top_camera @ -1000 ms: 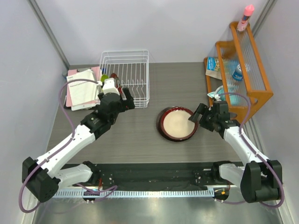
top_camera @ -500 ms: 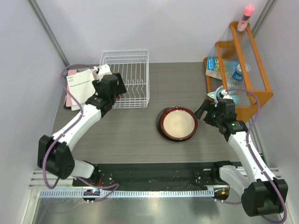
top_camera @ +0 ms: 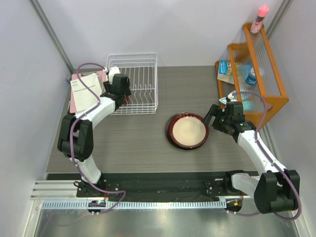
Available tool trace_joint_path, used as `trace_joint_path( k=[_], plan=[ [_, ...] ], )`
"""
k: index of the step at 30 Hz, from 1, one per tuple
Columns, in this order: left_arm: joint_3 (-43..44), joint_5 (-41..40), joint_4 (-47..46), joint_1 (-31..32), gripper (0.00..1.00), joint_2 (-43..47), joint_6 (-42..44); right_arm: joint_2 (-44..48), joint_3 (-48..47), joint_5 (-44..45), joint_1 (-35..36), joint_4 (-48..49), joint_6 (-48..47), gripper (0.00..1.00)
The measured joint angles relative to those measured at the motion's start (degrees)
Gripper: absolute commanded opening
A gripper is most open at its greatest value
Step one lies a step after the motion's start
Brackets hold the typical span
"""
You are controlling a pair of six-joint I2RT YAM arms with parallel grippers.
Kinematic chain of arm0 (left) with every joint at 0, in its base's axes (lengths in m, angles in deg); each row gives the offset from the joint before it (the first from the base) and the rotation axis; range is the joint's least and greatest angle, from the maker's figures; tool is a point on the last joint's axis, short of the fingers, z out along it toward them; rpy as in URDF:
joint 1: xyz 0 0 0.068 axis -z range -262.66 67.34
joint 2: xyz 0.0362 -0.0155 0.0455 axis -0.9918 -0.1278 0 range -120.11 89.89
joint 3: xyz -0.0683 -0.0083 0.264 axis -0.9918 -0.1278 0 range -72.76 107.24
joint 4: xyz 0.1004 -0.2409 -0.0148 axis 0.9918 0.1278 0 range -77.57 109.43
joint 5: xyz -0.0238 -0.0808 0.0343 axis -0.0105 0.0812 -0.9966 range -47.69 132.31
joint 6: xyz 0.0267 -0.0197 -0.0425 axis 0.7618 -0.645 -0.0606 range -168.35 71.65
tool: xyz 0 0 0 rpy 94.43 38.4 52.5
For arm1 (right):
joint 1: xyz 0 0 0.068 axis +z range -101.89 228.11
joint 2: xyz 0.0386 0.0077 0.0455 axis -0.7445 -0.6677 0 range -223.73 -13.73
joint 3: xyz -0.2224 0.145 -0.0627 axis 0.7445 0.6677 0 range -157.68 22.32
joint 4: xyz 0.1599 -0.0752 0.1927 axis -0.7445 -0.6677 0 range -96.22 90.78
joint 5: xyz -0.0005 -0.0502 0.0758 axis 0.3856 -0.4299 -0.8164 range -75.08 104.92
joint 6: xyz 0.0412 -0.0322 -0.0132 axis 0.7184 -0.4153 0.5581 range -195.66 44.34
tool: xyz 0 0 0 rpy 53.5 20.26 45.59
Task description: Unload the plates from the dish rack
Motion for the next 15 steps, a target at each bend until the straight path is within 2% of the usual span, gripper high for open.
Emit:
trace_joint_path(
  k=[1, 3, 4, 6, 9, 10, 13, 15],
  plan=[
    [0.3, 0.0, -0.1, -0.6, 0.41, -0.6, -0.1, -0.8, 0.0, -0.4, 0.0, 0.5, 0.0, 0.9],
    [1.5, 0.4, -0.2, -1.4, 0.3, -1.8, -0.1, -2.1, 0.0, -1.0, 0.0, 1.5, 0.0, 0.89],
    [2.1, 0.5, -0.3, -1.7, 0.2, -2.4, 0.0, -2.6, 0.0, -1.2, 0.0, 1.9, 0.0, 0.89],
    [2.8, 0.9, -0.5, -2.1, 0.15, -3.1, -0.1, -3.2, 0.0, -1.5, 0.0, 2.6, 0.0, 0.89],
    [2.6, 0.9, -0.7, -2.2, 0.15, -3.1, 0.4, -3.8, 0.0, -2.1, 0.0, 3.4, 0.0, 0.9],
    [2.6, 0.9, -0.8, -2.2, 0.09, -3.1, 0.4, -3.8, 0.0, -2.2, 0.0, 3.5, 0.0, 0.89],
    [2.5, 0.8, -0.7, -2.2, 0.0, -3.1, 1.5, -3.9, 0.0, -2.6, 0.0, 4.0, 0.0, 0.9],
    [2.5, 0.8, -0.7, -2.2, 0.0, -3.1, 2.0, -3.9, 0.1, -2.9, 0.0, 4.3, -0.1, 0.9]
  ],
)
